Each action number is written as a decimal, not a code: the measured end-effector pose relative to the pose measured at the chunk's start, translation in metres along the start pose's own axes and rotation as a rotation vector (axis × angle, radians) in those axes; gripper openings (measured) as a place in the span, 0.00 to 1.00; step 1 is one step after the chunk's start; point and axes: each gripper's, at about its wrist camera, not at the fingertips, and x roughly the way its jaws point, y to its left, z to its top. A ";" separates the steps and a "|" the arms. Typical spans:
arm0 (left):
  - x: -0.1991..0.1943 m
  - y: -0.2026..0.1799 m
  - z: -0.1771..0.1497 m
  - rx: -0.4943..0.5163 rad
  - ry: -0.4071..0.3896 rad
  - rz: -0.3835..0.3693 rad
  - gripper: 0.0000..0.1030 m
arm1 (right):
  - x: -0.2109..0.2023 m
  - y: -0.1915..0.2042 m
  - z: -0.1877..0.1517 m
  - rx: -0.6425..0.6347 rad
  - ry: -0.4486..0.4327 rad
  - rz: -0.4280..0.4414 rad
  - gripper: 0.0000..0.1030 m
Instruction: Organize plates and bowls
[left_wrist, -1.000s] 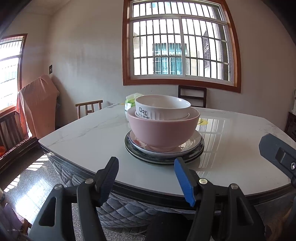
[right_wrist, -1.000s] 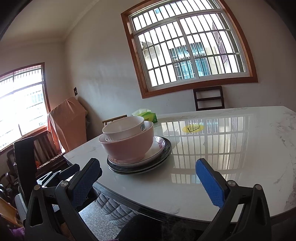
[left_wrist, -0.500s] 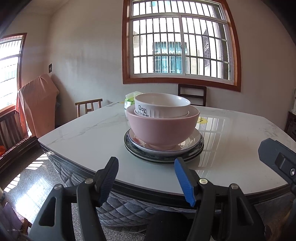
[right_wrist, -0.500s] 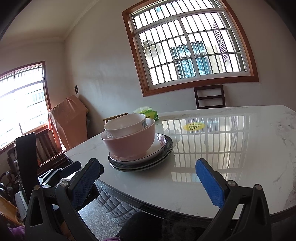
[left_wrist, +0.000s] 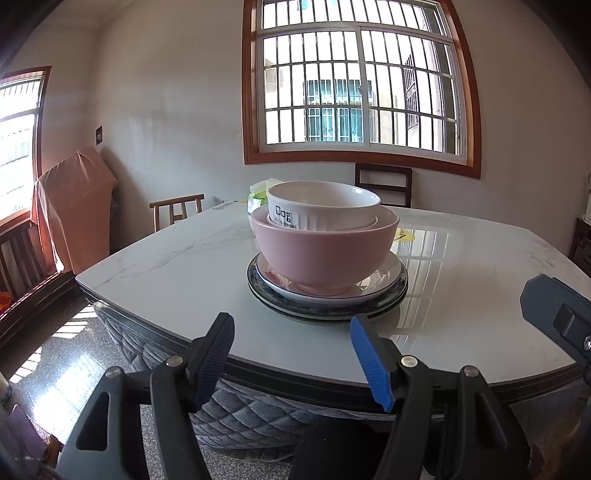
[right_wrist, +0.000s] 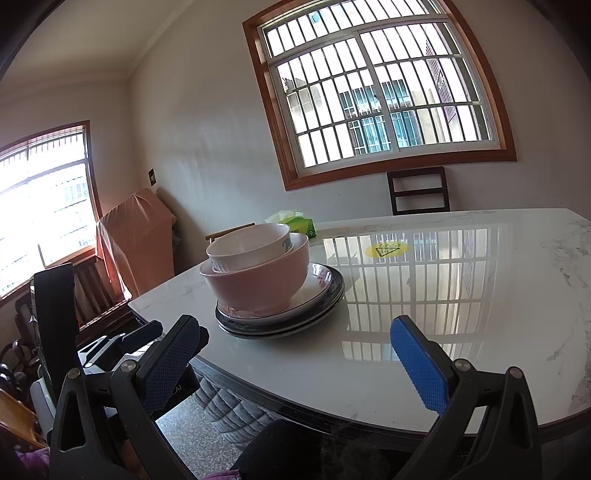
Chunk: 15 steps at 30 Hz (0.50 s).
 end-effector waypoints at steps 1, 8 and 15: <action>0.000 0.001 0.000 -0.004 0.000 0.002 0.72 | 0.000 0.000 0.000 0.000 0.000 0.001 1.00; -0.004 0.005 0.003 -0.021 -0.002 -0.013 0.77 | -0.001 -0.002 -0.001 0.004 -0.008 -0.004 1.00; -0.007 0.006 0.004 -0.028 -0.012 0.002 0.77 | 0.000 0.000 -0.002 0.001 -0.012 0.001 1.00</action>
